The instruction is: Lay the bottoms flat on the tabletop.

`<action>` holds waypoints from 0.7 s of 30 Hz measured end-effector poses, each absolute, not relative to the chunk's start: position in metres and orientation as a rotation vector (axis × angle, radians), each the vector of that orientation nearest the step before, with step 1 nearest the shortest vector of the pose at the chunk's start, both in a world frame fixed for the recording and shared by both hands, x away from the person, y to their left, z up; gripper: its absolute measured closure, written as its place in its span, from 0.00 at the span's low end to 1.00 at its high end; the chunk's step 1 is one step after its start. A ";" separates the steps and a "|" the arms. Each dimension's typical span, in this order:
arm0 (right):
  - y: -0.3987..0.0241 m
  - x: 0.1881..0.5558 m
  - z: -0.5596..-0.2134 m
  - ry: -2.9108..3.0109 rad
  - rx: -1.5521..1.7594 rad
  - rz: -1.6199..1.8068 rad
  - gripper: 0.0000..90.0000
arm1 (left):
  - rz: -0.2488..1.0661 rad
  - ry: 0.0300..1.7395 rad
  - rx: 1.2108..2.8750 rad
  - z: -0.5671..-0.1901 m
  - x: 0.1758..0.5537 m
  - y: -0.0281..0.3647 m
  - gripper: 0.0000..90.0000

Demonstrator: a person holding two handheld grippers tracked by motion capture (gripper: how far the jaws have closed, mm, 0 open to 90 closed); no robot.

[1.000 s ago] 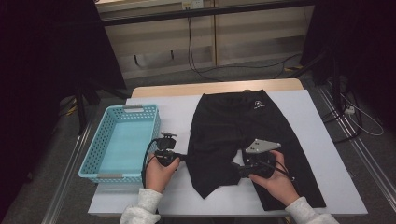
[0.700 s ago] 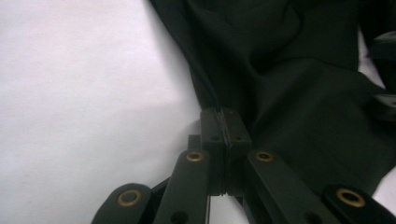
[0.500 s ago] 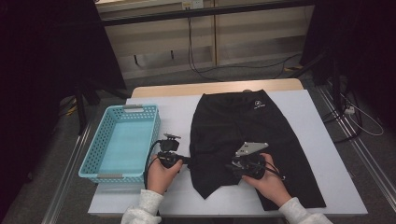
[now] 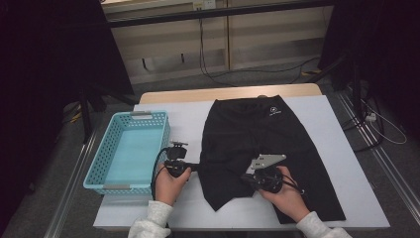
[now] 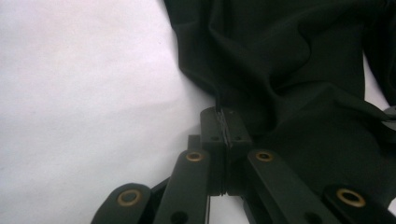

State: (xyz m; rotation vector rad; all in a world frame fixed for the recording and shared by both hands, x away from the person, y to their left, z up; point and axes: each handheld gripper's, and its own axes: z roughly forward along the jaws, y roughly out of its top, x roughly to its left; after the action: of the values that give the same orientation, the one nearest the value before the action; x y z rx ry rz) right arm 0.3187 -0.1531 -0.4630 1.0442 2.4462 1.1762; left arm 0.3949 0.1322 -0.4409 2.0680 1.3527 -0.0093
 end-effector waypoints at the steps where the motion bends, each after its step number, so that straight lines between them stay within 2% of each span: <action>1: -0.153 0.318 -0.463 2.458 1.043 1.191 0.99 | -0.010 1.348 2.067 -0.440 0.395 0.132 1.00; 15: -0.146 0.301 -0.451 2.506 0.948 1.240 1.00 | -0.002 1.307 2.067 -0.442 0.396 0.128 0.95; 17: -0.146 0.301 -0.451 2.501 0.931 1.229 1.00 | -0.013 1.295 2.068 -0.441 0.395 0.128 0.88; 19: -0.147 0.303 -0.452 2.484 0.935 1.228 1.00 | 0.002 1.295 2.082 -0.441 0.394 0.127 0.70; 21: -0.150 0.304 -0.452 2.473 0.947 1.227 1.00 | -0.001 1.282 2.087 -0.442 0.393 0.126 0.62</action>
State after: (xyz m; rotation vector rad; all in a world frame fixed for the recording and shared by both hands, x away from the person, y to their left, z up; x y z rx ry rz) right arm 0.3042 -0.1499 -0.4520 0.9466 2.4725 1.2266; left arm 0.3935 0.1256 -0.4419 2.0867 1.2824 -0.0012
